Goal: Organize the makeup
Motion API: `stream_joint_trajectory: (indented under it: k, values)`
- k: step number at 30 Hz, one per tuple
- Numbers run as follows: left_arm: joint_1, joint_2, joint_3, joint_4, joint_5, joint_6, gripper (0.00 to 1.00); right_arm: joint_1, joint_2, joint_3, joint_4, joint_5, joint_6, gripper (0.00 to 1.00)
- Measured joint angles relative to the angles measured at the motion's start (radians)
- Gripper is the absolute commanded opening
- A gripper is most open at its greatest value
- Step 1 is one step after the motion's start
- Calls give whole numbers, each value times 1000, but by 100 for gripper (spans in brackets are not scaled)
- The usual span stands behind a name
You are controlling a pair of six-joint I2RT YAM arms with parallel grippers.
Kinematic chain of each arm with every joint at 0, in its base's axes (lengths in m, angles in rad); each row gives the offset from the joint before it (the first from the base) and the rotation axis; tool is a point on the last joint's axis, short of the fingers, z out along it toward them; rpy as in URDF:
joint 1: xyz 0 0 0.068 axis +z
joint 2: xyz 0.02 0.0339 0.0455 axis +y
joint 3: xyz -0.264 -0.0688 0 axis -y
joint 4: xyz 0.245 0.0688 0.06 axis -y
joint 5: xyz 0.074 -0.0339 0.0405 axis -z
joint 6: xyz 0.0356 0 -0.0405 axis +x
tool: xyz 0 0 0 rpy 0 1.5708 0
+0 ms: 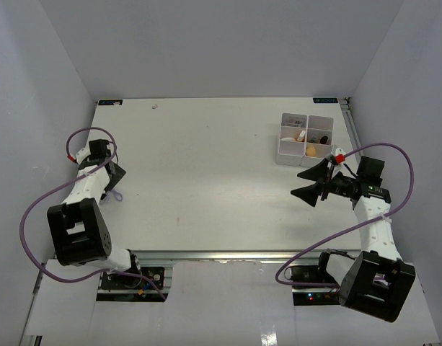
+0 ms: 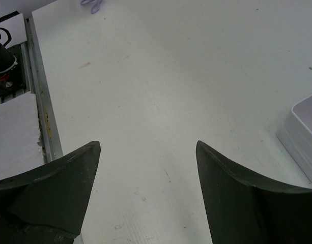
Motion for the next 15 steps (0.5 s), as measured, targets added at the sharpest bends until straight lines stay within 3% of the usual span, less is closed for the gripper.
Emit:
stream_joint_trajectory:
  k: [15]
  values:
    - [32,140,54,112,7,101,75,-35,5,-16,-7,-57,-7,82]
